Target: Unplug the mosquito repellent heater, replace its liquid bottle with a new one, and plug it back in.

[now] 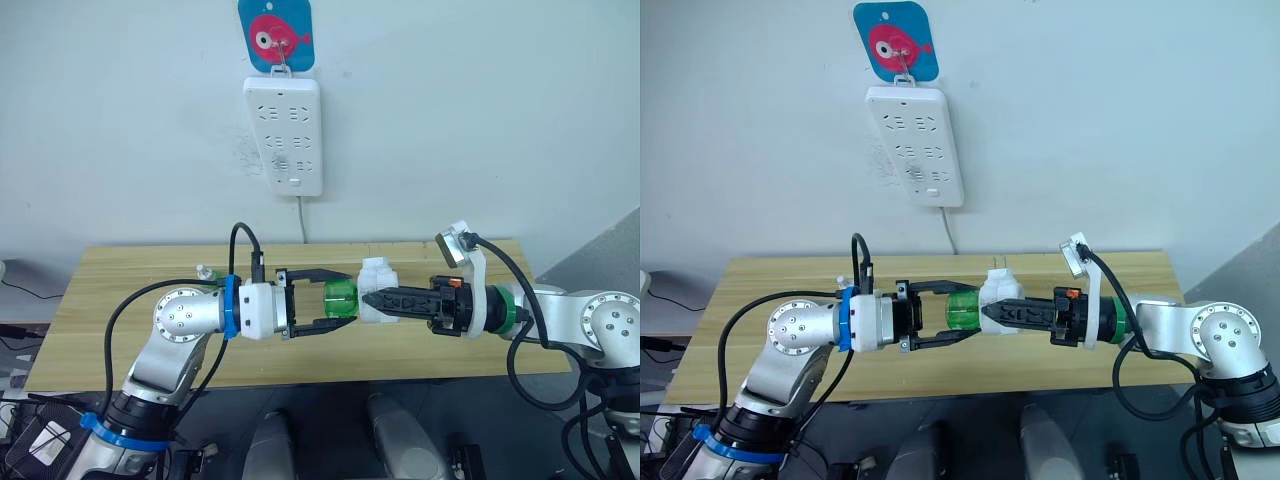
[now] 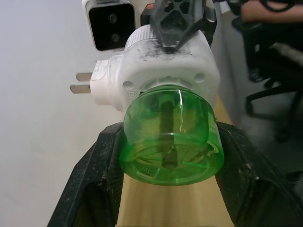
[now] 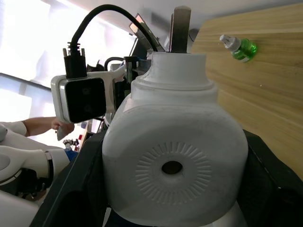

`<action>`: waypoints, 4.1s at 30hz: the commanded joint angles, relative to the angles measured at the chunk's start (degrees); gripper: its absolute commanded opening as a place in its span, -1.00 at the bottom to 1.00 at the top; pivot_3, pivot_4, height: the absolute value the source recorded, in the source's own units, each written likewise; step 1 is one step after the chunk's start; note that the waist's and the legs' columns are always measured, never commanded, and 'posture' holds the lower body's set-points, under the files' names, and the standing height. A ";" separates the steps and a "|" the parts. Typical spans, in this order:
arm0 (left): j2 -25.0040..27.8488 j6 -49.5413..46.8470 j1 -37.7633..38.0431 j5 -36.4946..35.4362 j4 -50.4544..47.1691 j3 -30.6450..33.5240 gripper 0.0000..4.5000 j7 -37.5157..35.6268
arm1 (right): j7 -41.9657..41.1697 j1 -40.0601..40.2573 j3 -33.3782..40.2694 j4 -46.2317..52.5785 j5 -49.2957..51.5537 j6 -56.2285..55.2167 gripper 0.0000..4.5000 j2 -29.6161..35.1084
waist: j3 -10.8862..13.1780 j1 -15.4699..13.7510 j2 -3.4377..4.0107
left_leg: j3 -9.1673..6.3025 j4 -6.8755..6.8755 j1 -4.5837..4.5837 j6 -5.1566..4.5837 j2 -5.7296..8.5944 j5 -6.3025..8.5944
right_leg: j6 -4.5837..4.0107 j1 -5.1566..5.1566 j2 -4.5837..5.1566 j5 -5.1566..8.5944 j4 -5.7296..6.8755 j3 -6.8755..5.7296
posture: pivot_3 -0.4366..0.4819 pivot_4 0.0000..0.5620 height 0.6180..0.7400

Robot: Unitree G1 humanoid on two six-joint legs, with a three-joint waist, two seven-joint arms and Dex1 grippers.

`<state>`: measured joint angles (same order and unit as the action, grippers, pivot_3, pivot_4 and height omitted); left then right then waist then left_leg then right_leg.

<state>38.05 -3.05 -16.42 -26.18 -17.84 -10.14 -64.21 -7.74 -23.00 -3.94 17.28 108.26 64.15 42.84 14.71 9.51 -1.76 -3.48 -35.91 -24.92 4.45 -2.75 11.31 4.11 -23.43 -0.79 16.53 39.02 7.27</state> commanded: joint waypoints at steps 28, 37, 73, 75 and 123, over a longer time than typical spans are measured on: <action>-8.06 22.22 7.98 10.81 0.30 2.97 1.00 7.09 | -2.50 3.44 0.60 6.85 4.74 -3.97 0.35 2.46 | 0.00 -1.46 0.03 | 0.21 -0.10 0.03 -0.02 -0.01 0.01 | -0.04 0.01 0.02 0.03 -0.06 0.18 | -0.51 -0.16 1.00; -6.74 20.05 12.02 7.79 -5.57 3.45 0.92 8.08 | -1.67 3.36 0.61 6.67 4.72 -4.39 0.35 2.69 | 0.00 -1.34 0.03 | 0.18 -0.08 0.04 -0.03 -0.03 0.02 | -0.02 0.01 -0.01 0.03 -0.03 0.15 | -0.53 -0.15 1.00; 5.22 -0.51 8.26 1.44 -0.95 1.81 0.96 0.13 | -3.12 3.91 0.86 5.89 3.27 -4.32 0.35 5.13 | 0.02 -1.51 0.06 | 0.15 -0.03 0.02 -0.06 -0.04 0.03 | -0.18 -0.04 -0.01 0.08 -0.06 0.08 | -0.51 -0.17 1.00; 3.59 5.95 10.19 3.25 -0.15 2.56 0.96 -0.48 | -3.11 3.84 0.88 5.79 3.23 -4.32 0.35 5.11 | 0.02 -1.51 0.06 | 0.18 -0.04 0.02 -0.06 -0.04 0.03 | -0.17 -0.04 0.00 0.08 -0.06 0.11 | -0.51 -0.16 1.00; 8.10 -15.07 4.48 -4.95 -2.44 2.27 1.00 -2.41 | -2.29 3.51 0.14 5.07 4.08 -4.43 0.35 5.76 | 0.05 -1.58 0.05 | 0.09 -0.04 0.05 -0.08 -0.04 0.05 | -0.13 -0.01 -0.04 0.10 -0.03 0.03 | -0.46 -0.12 1.00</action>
<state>45.78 -24.22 -12.89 -34.57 -19.53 -7.80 -64.25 -9.60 -19.31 -5.44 20.81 109.92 60.07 48.34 14.76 7.93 -1.71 -3.37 -35.96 -24.88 4.37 -2.78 11.35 3.98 -23.44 -0.82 16.63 38.96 7.32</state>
